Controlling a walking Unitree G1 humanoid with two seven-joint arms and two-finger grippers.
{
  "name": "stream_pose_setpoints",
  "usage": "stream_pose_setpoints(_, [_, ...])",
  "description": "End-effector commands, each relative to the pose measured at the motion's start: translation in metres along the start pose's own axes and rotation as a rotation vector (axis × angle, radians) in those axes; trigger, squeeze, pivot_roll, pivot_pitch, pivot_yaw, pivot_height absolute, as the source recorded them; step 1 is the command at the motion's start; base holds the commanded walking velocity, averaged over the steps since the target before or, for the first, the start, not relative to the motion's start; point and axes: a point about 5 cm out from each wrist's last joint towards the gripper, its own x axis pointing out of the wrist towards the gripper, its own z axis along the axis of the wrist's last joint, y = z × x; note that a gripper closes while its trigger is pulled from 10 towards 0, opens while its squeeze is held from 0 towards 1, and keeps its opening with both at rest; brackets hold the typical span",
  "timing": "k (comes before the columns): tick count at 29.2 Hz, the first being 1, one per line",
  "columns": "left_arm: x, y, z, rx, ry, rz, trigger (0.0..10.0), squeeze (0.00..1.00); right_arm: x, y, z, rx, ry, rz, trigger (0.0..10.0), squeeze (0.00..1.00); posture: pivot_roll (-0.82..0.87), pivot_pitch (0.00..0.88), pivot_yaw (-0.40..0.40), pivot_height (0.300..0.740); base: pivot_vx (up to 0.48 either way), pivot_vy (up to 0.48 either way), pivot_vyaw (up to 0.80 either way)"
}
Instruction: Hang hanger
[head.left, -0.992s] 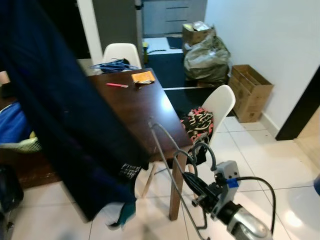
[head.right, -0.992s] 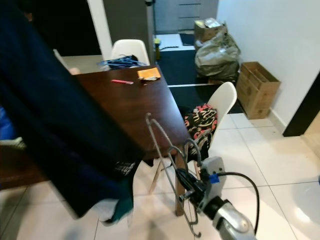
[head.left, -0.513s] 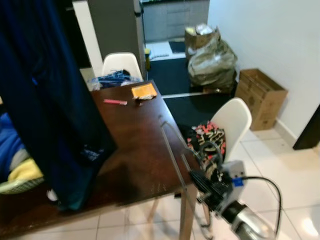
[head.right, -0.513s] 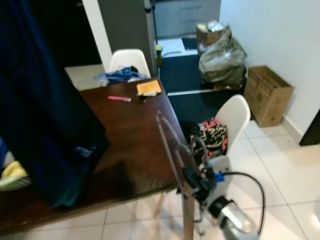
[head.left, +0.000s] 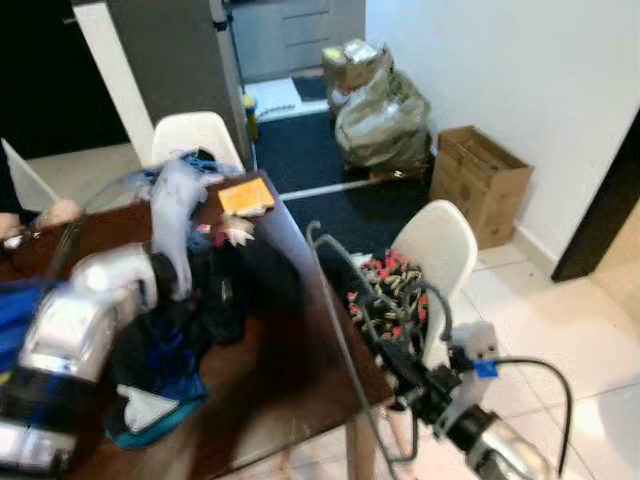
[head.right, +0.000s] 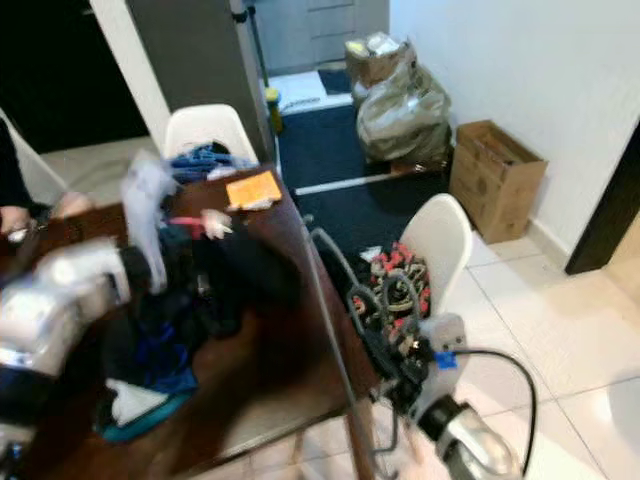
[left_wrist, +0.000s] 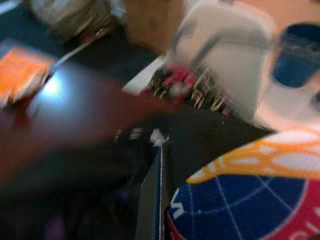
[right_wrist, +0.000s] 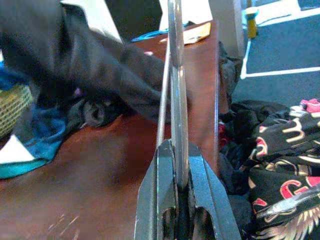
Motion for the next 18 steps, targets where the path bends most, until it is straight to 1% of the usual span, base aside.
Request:
stream_pose_setpoints(1, [-0.009,0.009,-0.018,0.032,0.102,0.133,10.0,0.00,0.000,0.001,-0.003,0.021,0.020,0.001,10.0,0.00,-0.05,0.000,0.085,0.740,0.000,0.000,0.00])
stream_pose_setpoints(2, [-0.009,0.009,-0.018,0.032,0.102,0.133,10.0,0.00,0.000,0.001,-0.003,0.021,0.020,0.001,10.0,0.00,-0.05,0.000,0.085,0.740,0.000,0.000,0.00])
stream_pose_setpoints(3, [-0.021,0.018,-0.037,0.022,0.221,0.273,10.0,0.00,0.000,0.002,-0.003,0.026,0.019,0.003,10.0,0.00,-0.04,0.000,0.087,0.740,0.000,0.000,0.00])
stream_pose_setpoints(4, [-0.021,0.018,-0.037,0.022,0.221,0.273,10.0,0.00,0.000,0.002,-0.003,0.026,0.019,0.003,10.0,0.00,-0.04,0.000,0.087,0.740,0.000,0.000,0.00])
stream_pose_setpoints(5, [-0.034,0.027,-0.052,0.004,0.318,0.390,10.0,0.24,0.000,0.002,-0.002,0.030,0.017,0.005,10.0,0.00,-0.05,0.000,0.093,0.740,0.000,0.000,0.00])
stream_pose_setpoints(7, [-0.034,0.027,-0.052,0.004,0.318,0.390,10.0,0.24,0.000,0.002,-0.002,0.030,0.017,0.005,10.0,0.00,-0.05,0.000,0.093,0.740,0.000,0.000,0.00])
stream_pose_setpoints(8, [-0.044,0.033,-0.061,-0.009,0.378,0.462,10.0,0.24,0.000,0.003,-0.002,0.032,0.016,0.006,10.0,0.00,-0.05,0.000,0.093,0.740,0.000,0.000,0.00])
stream_pose_setpoints(9, [-0.057,0.035,-0.064,0.030,0.445,0.507,10.0,1.00,0.001,0.003,-0.002,0.034,0.015,0.007,10.0,0.00,-0.05,0.000,0.093,0.740,0.000,0.000,0.00])
stream_pose_setpoints(10, [-0.065,0.036,-0.066,0.062,0.482,0.523,10.0,1.00,0.001,0.003,-0.002,0.035,0.014,0.007,10.0,0.00,-0.05,0.000,0.091,0.740,0.000,0.000,0.00])
stream_pose_setpoints(11, [-0.067,0.036,-0.058,0.112,0.469,0.517,10.0,1.00,0.001,0.003,-0.002,0.036,0.014,0.007,10.0,0.00,-0.05,0.000,0.090,0.740,0.000,0.000,0.00])
stream_pose_setpoints(12, [-0.067,0.036,-0.058,0.112,0.469,0.517,10.0,1.00,0.001,0.003,-0.002,0.036,0.014,0.007,10.0,0.00,-0.05,0.000,0.090,0.740,0.000,0.000,0.00])
stream_pose_setpoints(13, [-0.069,0.036,-0.052,0.143,0.454,0.511,10.0,1.00,0.001,0.003,-0.001,0.037,0.013,0.007,10.0,0.00,-0.05,0.000,0.090,0.740,0.000,0.000,0.00])
stream_pose_setpoints(16, [-0.069,0.034,-0.048,0.158,0.437,0.505,10.0,1.00,0.001,0.003,-0.001,0.037,0.013,0.007,10.0,0.00,-0.05,0.000,0.090,0.740,0.000,0.000,0.00])
stream_pose_setpoints(17, [-0.061,0.028,-0.024,0.133,0.312,0.418,10.0,1.00,0.002,0.003,-0.001,0.040,0.013,0.009,10.0,0.00,-0.04,0.000,0.089,0.740,0.000,0.000,0.00])
stream_pose_setpoints(18, [-0.061,0.028,-0.024,0.133,0.312,0.418,10.0,1.00,0.002,0.003,-0.001,0.040,0.013,0.009,10.0,0.00,-0.04,0.000,0.089,0.740,0.000,0.000,0.00])
